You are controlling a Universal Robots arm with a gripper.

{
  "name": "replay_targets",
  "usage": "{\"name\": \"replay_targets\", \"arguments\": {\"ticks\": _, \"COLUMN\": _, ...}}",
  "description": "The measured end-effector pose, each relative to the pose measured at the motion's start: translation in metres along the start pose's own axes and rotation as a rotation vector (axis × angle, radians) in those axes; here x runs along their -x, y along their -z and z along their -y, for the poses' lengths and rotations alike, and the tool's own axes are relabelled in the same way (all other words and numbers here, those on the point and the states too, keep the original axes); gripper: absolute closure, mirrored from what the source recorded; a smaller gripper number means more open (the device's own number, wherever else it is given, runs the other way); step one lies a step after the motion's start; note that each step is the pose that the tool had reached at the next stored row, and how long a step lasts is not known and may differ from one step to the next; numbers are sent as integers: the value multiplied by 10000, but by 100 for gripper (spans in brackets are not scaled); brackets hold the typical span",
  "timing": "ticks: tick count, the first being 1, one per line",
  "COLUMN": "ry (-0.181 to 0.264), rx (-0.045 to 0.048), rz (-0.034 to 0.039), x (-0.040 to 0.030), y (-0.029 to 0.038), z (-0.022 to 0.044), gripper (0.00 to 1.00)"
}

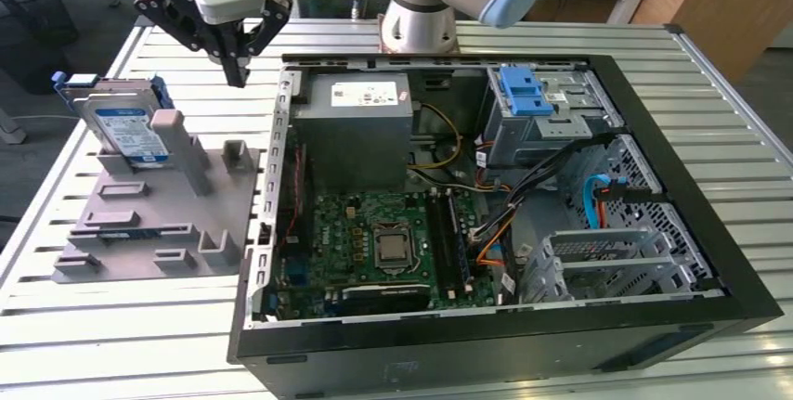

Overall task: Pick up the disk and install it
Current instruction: 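Reach for the disk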

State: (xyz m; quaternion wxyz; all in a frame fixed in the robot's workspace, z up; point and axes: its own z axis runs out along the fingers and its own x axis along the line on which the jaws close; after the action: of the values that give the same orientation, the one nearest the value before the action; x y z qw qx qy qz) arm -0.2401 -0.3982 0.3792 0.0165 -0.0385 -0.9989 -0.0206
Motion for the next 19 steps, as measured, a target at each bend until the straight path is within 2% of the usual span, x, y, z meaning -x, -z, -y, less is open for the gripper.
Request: {"name": "replay_targets", "arguments": {"ticks": 19, "ry": -4, "rx": -6, "rz": -83, "x": -122, "y": -24, "z": 6, "gripper": 89}}
